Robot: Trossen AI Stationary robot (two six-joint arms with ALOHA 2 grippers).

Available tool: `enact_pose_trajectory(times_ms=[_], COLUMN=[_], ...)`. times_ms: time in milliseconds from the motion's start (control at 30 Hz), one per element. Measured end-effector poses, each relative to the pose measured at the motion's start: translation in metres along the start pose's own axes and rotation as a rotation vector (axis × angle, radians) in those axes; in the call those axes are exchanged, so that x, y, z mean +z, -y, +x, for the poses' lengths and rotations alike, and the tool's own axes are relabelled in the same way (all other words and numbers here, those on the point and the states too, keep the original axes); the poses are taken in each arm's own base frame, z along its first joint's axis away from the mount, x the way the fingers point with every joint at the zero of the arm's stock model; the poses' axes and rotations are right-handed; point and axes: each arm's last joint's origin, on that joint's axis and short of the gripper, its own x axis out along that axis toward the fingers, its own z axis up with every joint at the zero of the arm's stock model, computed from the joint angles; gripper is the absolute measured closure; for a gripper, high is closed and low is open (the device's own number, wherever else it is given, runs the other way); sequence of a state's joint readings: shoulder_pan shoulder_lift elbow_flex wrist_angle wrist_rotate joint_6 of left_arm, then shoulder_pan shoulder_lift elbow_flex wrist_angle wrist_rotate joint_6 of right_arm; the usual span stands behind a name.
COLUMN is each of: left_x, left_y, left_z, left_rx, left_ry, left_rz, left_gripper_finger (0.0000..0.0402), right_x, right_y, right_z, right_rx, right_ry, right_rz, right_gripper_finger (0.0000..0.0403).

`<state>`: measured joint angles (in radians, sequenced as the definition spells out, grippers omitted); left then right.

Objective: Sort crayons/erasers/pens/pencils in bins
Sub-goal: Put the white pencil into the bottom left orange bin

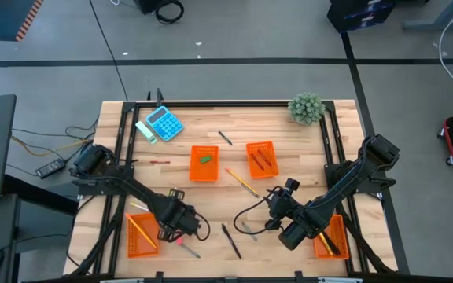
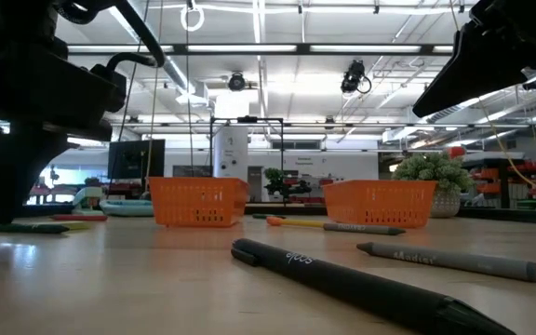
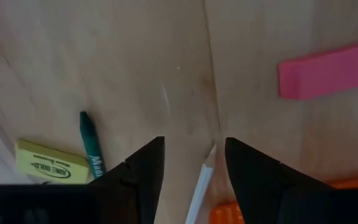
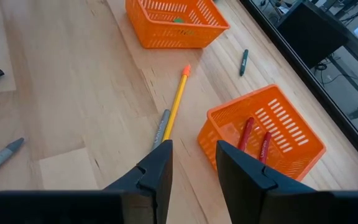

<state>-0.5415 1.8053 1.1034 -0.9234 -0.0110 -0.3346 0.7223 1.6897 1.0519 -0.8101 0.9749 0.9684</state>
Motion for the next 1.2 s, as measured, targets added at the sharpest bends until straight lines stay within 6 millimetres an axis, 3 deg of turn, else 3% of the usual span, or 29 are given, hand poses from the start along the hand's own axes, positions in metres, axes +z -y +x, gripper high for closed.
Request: enact_pose_trajectory(times_ms=[633, 1000, 1200], left_x=[-0.009, -0.007, -0.004], left_y=[0.018, 0.008, 0.005], left_z=[0.000, -0.001, 0.000], left_rx=[0.026, 0.051, -0.019], left_ry=[-0.012, -0.020, -0.036], left_rz=[-0.051, -0.089, -0.118], left_gripper_finger=[0.0225, 0.0250, 0.0265], right_x=[0.000, 0.000, 0.000], right_y=[0.000, 0.000, 0.000], right_z=[0.000, 0.000, 0.000], right_rx=[0.002, 0.003, 0.004], right_ry=[-0.003, -0.004, -0.005], right_rz=[0.001, 0.005, 0.007], right_gripper_finger=[0.0274, 0.0274, 0.0274])
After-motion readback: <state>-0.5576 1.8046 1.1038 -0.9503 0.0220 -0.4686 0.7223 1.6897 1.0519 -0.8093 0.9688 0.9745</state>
